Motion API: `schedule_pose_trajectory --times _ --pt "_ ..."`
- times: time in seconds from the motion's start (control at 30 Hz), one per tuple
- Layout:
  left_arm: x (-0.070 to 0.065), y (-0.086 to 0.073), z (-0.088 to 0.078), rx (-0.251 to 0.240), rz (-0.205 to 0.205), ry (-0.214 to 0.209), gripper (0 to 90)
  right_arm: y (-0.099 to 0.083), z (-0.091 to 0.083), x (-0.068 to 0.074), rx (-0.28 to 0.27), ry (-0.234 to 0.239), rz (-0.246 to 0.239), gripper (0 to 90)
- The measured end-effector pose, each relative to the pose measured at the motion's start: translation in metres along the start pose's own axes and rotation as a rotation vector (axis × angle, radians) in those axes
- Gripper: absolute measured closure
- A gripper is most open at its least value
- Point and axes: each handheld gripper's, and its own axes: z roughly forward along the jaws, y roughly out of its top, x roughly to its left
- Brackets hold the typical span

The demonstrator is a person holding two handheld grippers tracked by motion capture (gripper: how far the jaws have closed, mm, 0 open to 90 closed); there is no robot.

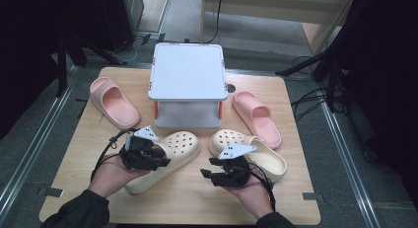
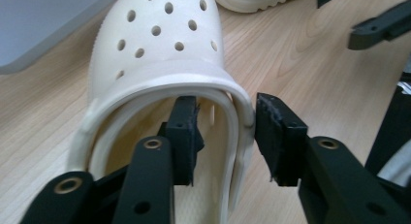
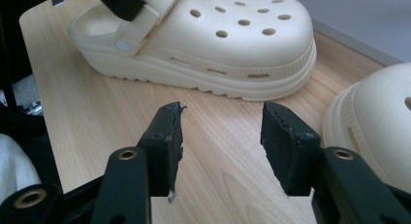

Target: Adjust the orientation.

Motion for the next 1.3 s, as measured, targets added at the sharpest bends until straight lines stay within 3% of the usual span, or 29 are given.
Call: schedule_pose_trajectory --times 0.03,0.2,0.33,0.53,0.6,0.67,0.77,0.83,1.0,1.13,1.3 --pt "0.001 -0.002 -0.004 -0.008 0.013 0.004 58.7 0.001 0.001 0.000 -0.001 -0.003 0.003 51.6" --pt "0.013 -0.008 -0.021 -0.028 0.003 0.014 62.7 0.010 0.007 0.001 -0.017 -0.008 0.007 56.7" --pt "0.026 -0.014 -0.031 -0.040 -0.016 0.043 72.2 0.017 0.018 0.001 -0.011 -0.010 0.003 63.3" --pt "0.048 -0.025 -0.032 -0.058 -0.058 0.056 85.4 0.019 0.043 0.004 0.034 -0.023 -0.010 80.2" --pt "0.054 -0.028 -0.032 -0.056 -0.063 0.070 87.2 0.017 0.050 0.005 0.024 -0.026 -0.013 85.0" --pt "0.060 -0.032 -0.029 -0.057 -0.069 0.076 88.2 0.015 0.055 0.006 0.010 -0.012 0.015 88.9" --pt "0.072 -0.041 -0.025 -0.062 -0.112 0.062 88.7 0.013 0.061 0.010 0.009 -0.002 0.022 90.0" --pt "0.077 -0.047 -0.022 -0.040 -0.124 0.074 88.8 0.013 0.065 0.012 0.009 0.007 0.018 90.0" --pt "0.080 -0.052 -0.014 -0.025 -0.143 0.058 88.8 0.014 0.075 0.019 0.019 0.034 -0.006 90.0" --pt "0.074 -0.051 -0.006 -0.007 -0.126 0.071 89.2 0.016 0.081 0.023 0.035 0.035 -0.021 90.0" --pt "0.072 -0.054 -0.006 -0.013 -0.158 0.072 89.3 0.020 0.086 0.019 0.031 0.038 -0.013 90.0"
